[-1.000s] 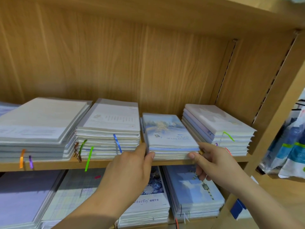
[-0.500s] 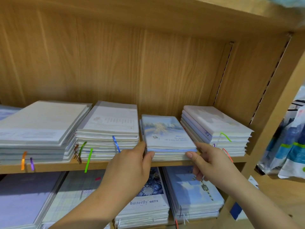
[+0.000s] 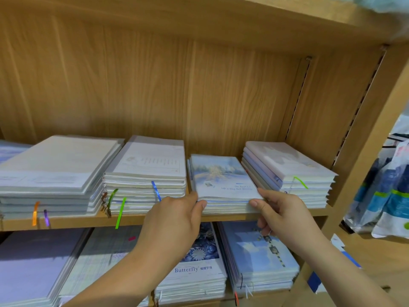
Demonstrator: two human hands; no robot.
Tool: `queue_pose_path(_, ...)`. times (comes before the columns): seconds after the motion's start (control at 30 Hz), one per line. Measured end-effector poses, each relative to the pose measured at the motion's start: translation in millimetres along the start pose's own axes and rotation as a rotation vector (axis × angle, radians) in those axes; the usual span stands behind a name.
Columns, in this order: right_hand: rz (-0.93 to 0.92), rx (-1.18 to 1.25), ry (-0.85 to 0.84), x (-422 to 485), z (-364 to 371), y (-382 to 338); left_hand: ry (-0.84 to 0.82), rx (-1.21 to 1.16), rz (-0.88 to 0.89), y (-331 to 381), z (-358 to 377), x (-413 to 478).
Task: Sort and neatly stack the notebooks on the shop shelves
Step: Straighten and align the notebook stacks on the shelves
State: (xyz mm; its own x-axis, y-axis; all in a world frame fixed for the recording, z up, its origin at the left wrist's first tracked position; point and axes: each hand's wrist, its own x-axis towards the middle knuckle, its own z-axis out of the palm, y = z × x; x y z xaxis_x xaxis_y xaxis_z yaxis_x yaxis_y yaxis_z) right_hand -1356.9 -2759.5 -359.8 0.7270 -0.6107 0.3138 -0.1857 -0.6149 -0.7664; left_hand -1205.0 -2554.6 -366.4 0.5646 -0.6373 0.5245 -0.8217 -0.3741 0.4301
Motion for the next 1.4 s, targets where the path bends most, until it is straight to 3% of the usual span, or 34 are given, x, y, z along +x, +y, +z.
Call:
queue_pose_path(0.17,-0.019,-0.055,-0.026,-2,-1,-1,-0.016,0.067,0.022,0,-1,1)
queue_pose_path(0.43,0.107,-0.190,-0.083,-8,-3,-1,-0.061,-0.047,0.039,-11,1,-17)
queue_pose_path(0.67,0.045,-0.402,0.017,-7,-3,1,-0.048,-0.056,-0.007,-9,5,-12)
queue_pose_path(0.93,0.002,-0.350,0.043,-3,-2,5,-0.016,-0.141,-0.026,-9,16,-5)
queue_pose_path(1.23,-0.072,-0.513,0.080,-8,-4,11,0.009,-0.156,0.010,-18,12,-15)
queue_pose_path(1.4,-0.056,-0.448,0.063,-5,-6,10,0.046,-0.139,0.025,-9,17,-8)
